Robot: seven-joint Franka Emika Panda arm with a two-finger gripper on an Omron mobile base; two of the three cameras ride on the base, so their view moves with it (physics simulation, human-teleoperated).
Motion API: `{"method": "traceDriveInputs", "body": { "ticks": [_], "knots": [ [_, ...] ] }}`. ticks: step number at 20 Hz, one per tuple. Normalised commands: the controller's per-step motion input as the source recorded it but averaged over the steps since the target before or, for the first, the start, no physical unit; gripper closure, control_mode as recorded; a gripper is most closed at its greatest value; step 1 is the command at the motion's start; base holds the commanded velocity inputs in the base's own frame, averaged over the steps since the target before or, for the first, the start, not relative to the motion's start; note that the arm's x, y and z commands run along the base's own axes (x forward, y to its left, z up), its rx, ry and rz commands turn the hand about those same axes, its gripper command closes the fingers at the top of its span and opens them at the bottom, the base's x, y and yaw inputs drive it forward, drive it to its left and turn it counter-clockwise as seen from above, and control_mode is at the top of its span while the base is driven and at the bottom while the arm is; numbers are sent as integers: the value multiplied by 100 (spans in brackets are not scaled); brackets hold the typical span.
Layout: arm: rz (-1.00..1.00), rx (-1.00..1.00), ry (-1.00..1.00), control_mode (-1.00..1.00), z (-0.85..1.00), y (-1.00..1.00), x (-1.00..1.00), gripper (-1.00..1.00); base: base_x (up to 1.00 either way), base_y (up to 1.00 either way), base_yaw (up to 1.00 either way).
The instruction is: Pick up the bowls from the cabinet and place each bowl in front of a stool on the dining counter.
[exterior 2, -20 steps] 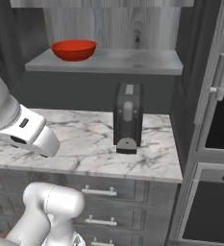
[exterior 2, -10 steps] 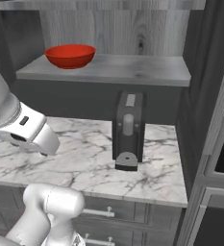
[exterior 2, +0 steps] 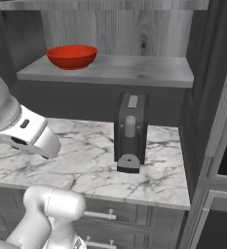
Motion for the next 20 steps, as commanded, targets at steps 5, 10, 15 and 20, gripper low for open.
{"method": "traceDriveInputs", "body": {
  "ticks": [5, 10, 15, 20],
  "knots": [
    [0, 5, -22, -100, 0, 0, -14, -100, 0, 0, 0],
    [0, 23, -27, -100, 25, 0, -10, -100, 0, 0, 0],
    [-1, 25, -21, -100, 40, 0, 0, -100, 0, 0, 0],
    [-1, 16, -6, -100, 57, 0, 0, -100, 0, 0, 0]
  ]
}}
